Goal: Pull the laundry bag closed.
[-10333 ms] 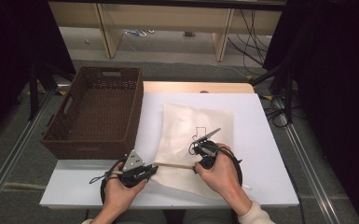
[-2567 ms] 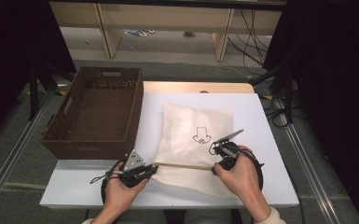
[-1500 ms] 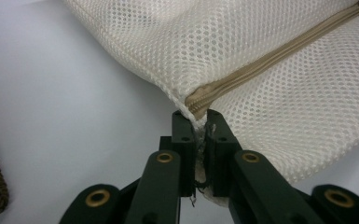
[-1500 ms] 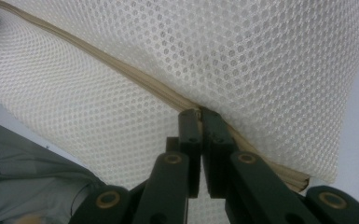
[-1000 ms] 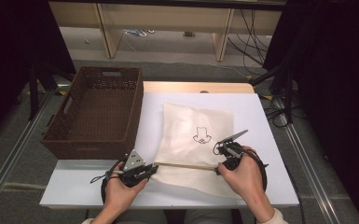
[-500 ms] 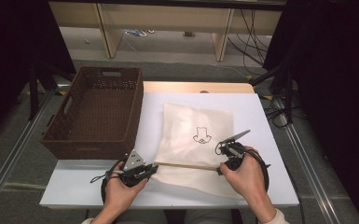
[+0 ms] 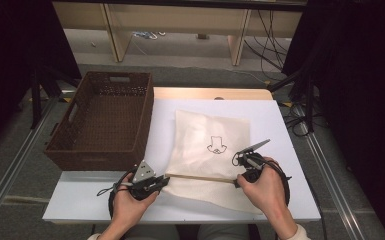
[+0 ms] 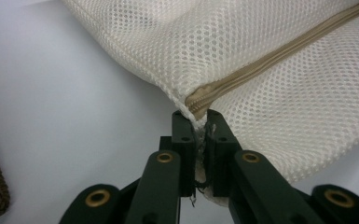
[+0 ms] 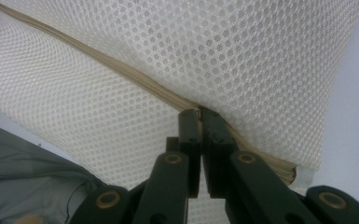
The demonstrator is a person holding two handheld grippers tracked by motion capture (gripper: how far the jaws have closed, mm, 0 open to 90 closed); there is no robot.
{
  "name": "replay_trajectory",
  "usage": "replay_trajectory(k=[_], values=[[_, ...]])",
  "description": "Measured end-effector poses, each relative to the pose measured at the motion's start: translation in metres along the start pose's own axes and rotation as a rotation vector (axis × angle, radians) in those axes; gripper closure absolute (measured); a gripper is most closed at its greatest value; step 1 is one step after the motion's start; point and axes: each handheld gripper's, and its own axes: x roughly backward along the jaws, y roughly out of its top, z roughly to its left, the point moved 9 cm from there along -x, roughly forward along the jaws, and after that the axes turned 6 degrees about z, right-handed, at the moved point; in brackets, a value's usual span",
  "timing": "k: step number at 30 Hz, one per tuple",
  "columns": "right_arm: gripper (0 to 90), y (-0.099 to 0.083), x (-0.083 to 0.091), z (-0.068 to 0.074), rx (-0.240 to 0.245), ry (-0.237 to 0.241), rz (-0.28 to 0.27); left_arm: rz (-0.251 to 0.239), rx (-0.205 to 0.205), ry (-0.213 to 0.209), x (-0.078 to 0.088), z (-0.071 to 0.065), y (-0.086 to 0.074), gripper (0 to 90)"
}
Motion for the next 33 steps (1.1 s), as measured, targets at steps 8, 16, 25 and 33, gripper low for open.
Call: replay_trajectory(k=[8,16,25,33], values=[[88.3,-0.001,0.001,-0.001,-0.022,-0.006,0.002,-0.003,0.003,0.000,0.000,0.000,0.000,83.9],[88.3,-0.001,0.003,-0.006,-0.019,-0.004,-0.007,-0.008,0.000,0.008,-0.001,0.001,0.001,83.9],[88.3,-0.002,0.002,-0.007,-0.024,-0.009,-0.004,-0.006,0.001,0.007,-0.001,0.001,0.001,84.0],[88.3,0.000,0.001,-0.012,0.006,-0.013,-0.021,-0.009,0.017,0.006,-0.001,0.000,0.001,83.9]])
